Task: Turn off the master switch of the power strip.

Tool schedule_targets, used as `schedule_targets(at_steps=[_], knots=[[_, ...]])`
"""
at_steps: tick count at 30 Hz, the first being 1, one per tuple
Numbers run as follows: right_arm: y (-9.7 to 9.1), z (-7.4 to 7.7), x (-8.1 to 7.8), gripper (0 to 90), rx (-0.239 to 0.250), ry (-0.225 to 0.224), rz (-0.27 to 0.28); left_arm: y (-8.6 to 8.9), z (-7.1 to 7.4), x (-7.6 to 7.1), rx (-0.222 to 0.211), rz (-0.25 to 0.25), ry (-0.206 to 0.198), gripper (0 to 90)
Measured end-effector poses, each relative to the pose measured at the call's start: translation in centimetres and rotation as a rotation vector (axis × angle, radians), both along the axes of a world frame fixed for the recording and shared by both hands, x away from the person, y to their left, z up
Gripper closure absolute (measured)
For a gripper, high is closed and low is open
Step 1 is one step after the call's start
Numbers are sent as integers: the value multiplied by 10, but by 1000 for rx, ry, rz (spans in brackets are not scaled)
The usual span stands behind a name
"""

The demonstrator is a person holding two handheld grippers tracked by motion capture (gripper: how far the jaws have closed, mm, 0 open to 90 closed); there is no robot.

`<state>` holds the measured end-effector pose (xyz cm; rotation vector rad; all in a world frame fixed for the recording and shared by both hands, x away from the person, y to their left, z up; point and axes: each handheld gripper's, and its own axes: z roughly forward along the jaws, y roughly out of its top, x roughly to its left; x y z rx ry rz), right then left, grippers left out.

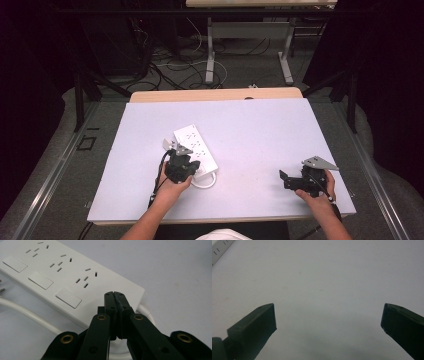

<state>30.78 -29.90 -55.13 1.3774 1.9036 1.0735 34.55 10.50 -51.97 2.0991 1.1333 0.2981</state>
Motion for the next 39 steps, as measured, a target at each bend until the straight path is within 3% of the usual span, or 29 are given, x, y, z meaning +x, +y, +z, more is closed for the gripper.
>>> schedule_targets(at_steps=[13,26,32,35,39], knots=[[0,0,0,0,4,2,2,-6,-8,2,27,-15,12,900],[0,0,0,0,5,11,10,-8,-11,0,48,-36,-2,900],[1,0,-1,0,2,15,5,-9,-12,0,55,-25,4,900],[1,-1,0,0,3,14,10,-10,-11,-1,86,-24,-1,900],[2,0,0,0,2,15,12,-9,-12,-1,60,-21,-6,900]])
